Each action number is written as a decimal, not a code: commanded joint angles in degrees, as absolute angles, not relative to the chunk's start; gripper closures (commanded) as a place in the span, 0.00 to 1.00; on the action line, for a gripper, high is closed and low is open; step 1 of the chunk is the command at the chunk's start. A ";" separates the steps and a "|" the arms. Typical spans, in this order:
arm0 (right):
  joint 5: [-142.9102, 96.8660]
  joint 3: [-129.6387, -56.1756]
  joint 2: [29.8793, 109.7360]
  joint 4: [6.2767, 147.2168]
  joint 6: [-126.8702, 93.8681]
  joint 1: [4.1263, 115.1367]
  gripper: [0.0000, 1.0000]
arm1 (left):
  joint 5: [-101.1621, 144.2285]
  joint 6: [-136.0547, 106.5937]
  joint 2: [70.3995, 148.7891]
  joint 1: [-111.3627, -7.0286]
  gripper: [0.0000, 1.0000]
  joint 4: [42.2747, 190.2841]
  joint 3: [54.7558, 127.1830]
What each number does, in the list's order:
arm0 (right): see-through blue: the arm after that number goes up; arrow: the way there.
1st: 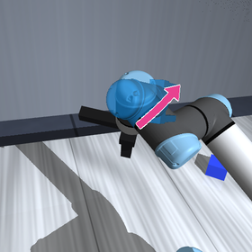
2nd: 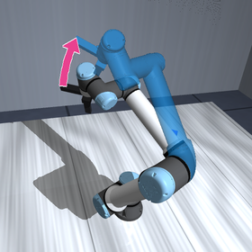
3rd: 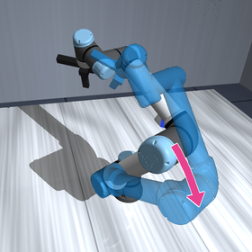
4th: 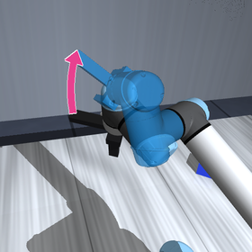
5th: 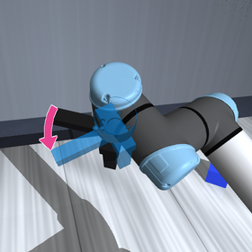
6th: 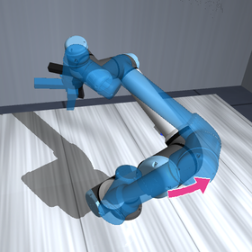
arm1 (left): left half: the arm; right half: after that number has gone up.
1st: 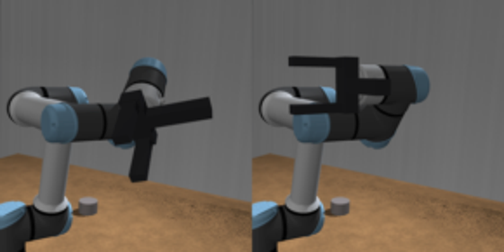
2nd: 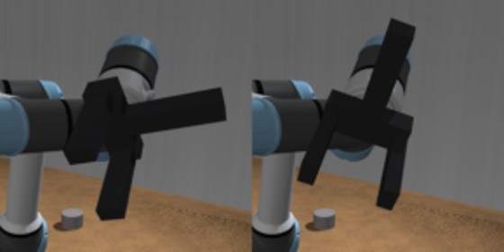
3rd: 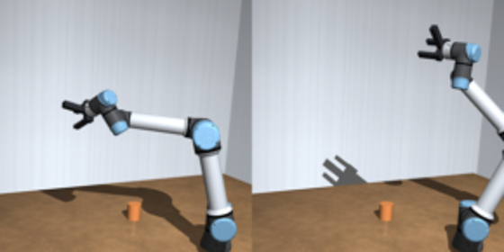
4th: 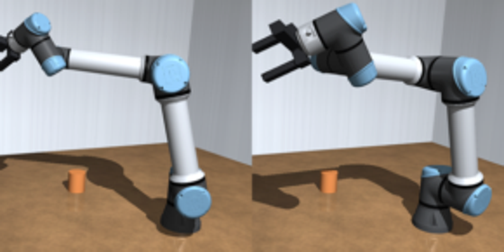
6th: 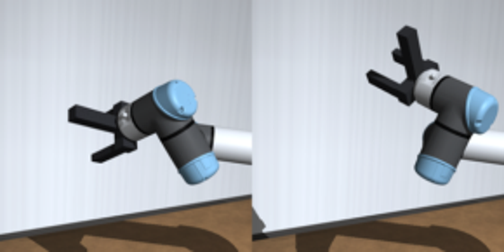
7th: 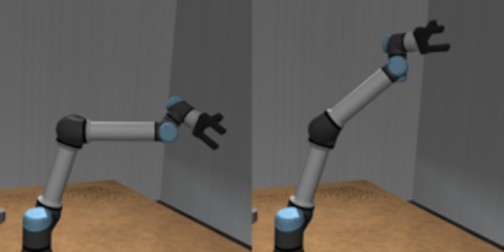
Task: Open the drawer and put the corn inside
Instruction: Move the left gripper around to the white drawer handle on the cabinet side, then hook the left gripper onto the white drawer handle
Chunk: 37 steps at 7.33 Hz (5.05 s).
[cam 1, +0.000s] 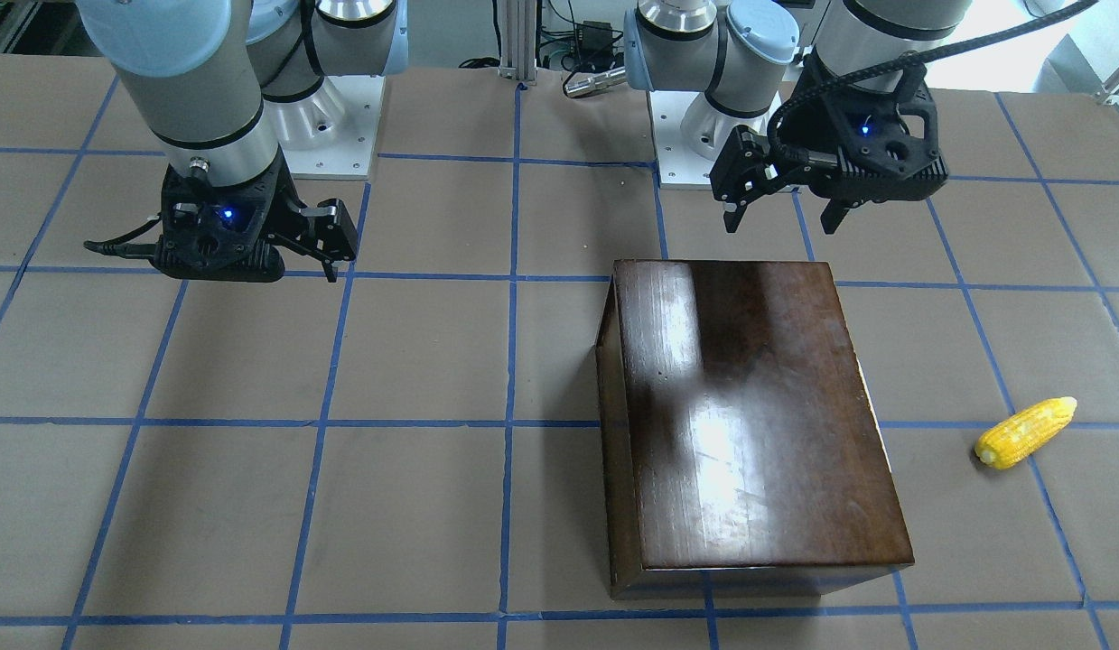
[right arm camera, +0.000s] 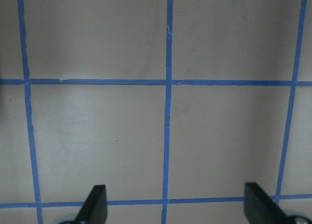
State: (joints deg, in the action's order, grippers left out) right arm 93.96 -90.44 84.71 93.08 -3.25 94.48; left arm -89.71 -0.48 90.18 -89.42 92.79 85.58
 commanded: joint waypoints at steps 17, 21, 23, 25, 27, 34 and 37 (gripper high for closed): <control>93.96 -90.44 84.73 93.08 -3.25 94.48 0.00 | -79.81 34.53 105.63 -62.50 0.00 85.34 86.40; 93.96 -90.44 84.73 93.08 -3.25 94.48 0.00 | -76.82 33.84 108.80 -62.40 0.00 84.99 86.48; 93.96 -90.44 84.64 93.08 -3.25 94.48 0.00 | -74.90 33.84 110.56 -62.75 0.00 83.07 86.22; 93.96 -90.44 84.64 93.08 -3.25 94.48 0.00 | -72.87 33.40 112.06 -62.75 0.00 82.09 86.22; 93.96 -90.44 84.64 93.08 -3.25 94.48 0.00 | -72.86 31.22 112.59 -63.01 0.00 82.09 86.48; 93.96 -90.44 84.73 93.08 -3.25 94.48 0.00 | -72.77 30.15 113.90 -63.11 0.00 81.56 88.24; 93.96 -90.44 84.73 93.08 -3.25 94.48 0.00 | -72.34 30.06 114.61 -63.19 0.00 81.56 88.24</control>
State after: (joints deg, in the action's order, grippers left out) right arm 93.96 -90.44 84.67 93.08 -3.25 94.48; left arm -72.63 30.08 114.30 -63.18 81.57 88.24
